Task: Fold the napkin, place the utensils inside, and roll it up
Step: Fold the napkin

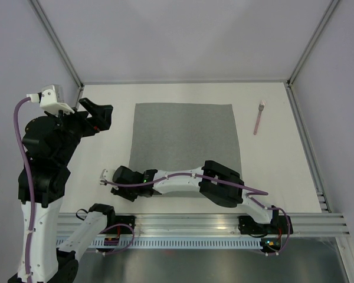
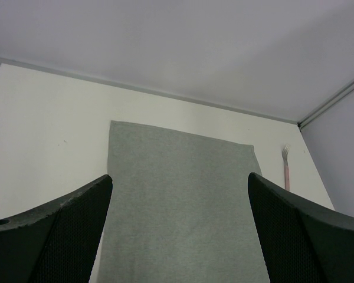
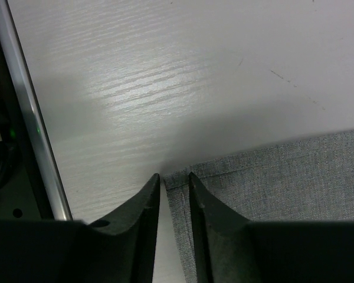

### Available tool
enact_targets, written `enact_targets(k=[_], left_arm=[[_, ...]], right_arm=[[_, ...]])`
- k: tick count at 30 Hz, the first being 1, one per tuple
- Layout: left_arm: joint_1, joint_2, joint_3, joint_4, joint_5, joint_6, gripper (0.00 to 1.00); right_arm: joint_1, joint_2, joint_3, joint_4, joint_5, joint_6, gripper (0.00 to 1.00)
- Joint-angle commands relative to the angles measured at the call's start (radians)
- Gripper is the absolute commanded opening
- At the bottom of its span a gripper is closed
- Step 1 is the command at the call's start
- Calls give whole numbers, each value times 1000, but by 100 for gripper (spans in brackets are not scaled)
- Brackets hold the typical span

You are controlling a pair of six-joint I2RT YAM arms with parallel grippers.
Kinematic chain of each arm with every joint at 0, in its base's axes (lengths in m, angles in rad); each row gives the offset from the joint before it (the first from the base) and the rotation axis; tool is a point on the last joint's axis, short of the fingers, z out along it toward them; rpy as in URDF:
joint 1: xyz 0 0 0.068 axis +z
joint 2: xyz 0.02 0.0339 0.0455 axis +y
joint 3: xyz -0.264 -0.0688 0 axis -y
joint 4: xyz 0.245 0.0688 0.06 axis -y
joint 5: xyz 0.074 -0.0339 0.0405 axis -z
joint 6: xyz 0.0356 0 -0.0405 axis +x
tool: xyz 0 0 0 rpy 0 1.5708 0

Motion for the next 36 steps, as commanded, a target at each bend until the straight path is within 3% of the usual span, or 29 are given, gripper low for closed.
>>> enact_targets(k=[1,5,11,26,36], left_arm=[[-6,3,-8,-12,14,50,100],[-5,3,-9,-10,11,50,100],[-5,2,-5,-10,-3,55,100],[-5,-6,4,-10,-9,60,100],[-5,12,-11,19,14,47,100]], right_arm=[[4,36,32,-39,31,14,32],[6,38,49,-53,29,9,14],[6,38,152,-114,0,14,1],[27,12,233,-159,-70,43,0],[-62,-96,148,-156,-41,23,0]])
